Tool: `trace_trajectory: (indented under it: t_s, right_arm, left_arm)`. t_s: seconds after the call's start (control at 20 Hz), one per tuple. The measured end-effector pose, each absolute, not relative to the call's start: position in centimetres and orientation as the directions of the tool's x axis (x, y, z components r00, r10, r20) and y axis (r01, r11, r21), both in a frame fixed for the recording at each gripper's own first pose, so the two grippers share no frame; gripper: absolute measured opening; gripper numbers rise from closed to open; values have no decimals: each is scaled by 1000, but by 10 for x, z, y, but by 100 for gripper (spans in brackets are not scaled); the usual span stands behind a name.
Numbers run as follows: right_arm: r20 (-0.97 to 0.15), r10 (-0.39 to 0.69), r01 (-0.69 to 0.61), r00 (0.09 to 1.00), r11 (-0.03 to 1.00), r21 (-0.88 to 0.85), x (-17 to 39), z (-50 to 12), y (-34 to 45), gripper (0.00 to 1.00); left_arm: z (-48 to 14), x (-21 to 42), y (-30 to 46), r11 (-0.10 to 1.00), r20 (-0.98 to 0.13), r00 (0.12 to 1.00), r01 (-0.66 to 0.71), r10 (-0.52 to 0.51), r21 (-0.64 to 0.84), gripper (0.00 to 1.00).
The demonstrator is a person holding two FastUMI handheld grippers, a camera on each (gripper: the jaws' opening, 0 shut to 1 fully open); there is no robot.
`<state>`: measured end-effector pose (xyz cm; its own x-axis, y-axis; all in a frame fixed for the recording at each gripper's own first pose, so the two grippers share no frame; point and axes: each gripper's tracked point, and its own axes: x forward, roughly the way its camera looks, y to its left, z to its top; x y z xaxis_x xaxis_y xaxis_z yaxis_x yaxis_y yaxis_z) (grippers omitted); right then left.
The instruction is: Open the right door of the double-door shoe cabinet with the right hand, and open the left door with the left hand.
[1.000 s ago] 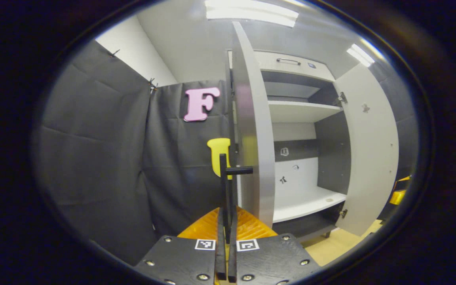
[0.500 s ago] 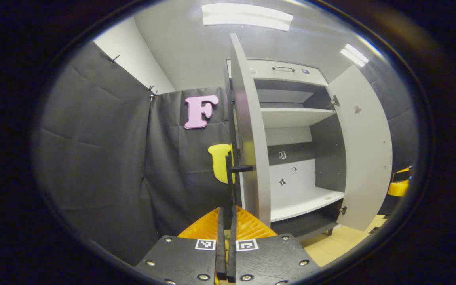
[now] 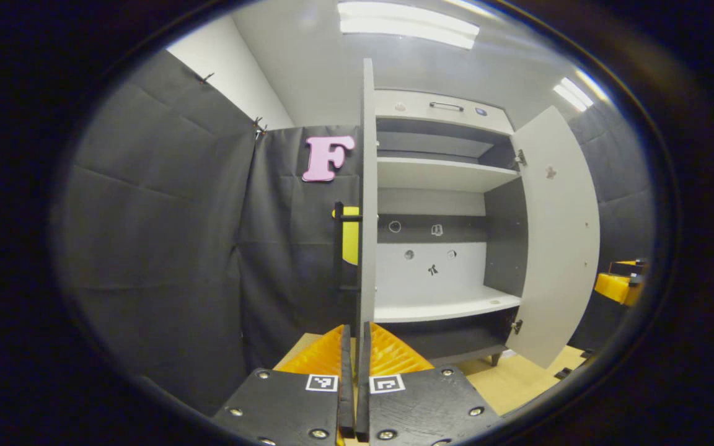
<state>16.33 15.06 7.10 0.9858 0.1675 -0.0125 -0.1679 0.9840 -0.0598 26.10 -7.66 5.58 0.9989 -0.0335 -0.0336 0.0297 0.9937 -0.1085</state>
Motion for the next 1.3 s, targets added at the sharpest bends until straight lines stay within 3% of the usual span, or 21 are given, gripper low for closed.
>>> trace_trajectory:
  t_s: [0.05,0.15,0.55,0.8,0.85,0.9,1.0,1.1,1.3]
  right_arm:
    - [4,161,-160,987,985,-57,162,74,147,99]
    - [20,154,-153,988,987,-49,159,74,141,96]
    - [13,138,-138,990,990,-16,153,69,121,99]
    - [17,127,-127,992,992,-24,151,72,119,99]
    - [18,127,-126,992,992,-18,151,72,119,99]
    - [19,124,-124,992,992,-16,150,73,119,99]
    - [20,116,-116,993,993,-17,150,73,116,99]
    - [23,107,-107,994,994,-14,150,75,115,99]
    - [26,102,-102,994,995,-1,152,76,113,96]
  left_arm:
    - [56,260,-79,993,-35,999,30,-34,-112,4]
    - [55,256,-81,994,-36,999,29,-33,-104,0]
    - [51,247,-79,998,-35,999,11,-14,-70,7]
    - [50,246,-85,997,-36,998,52,-54,-65,53]
    - [52,246,-84,997,-30,998,49,-51,-63,53]
    - [52,246,-85,997,-27,998,50,-52,-62,60]
    - [54,248,-81,998,-10,999,37,-37,-50,87]
    - [56,251,-76,999,0,1000,12,-12,-41,94]
    - [56,251,-72,998,3,1000,-26,26,-59,94]
